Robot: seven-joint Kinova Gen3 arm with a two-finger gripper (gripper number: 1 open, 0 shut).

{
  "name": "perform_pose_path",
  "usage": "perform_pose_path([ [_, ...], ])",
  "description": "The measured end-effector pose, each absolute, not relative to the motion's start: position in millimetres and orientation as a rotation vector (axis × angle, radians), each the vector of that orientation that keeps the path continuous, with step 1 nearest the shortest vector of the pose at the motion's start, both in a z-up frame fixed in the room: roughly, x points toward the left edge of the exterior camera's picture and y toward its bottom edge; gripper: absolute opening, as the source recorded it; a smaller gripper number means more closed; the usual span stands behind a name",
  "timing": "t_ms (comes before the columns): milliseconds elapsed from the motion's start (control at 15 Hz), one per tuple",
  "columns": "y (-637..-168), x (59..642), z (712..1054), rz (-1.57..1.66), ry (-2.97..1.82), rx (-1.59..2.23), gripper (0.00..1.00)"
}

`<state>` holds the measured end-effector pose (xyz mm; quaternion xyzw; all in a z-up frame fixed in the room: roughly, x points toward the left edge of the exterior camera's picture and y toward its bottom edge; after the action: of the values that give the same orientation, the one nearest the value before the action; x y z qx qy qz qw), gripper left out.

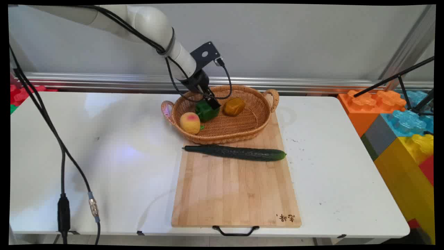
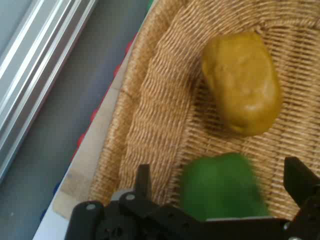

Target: Pick up the cucumber from the cutting board

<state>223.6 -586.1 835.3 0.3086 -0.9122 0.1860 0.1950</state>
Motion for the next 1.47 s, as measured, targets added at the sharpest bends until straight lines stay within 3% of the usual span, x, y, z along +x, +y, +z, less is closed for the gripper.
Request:
perform_pose_path([
  [800,-513.5,148.5,893.3,0.428,-2.586,0.511,1.0],
  [1067,-489.0,121.4,891.6,0.347,-2.627,0.343,1.0],
  [1467,-473.8,90.5,861.6,0.285,-2.693,0.116,1.0],
])
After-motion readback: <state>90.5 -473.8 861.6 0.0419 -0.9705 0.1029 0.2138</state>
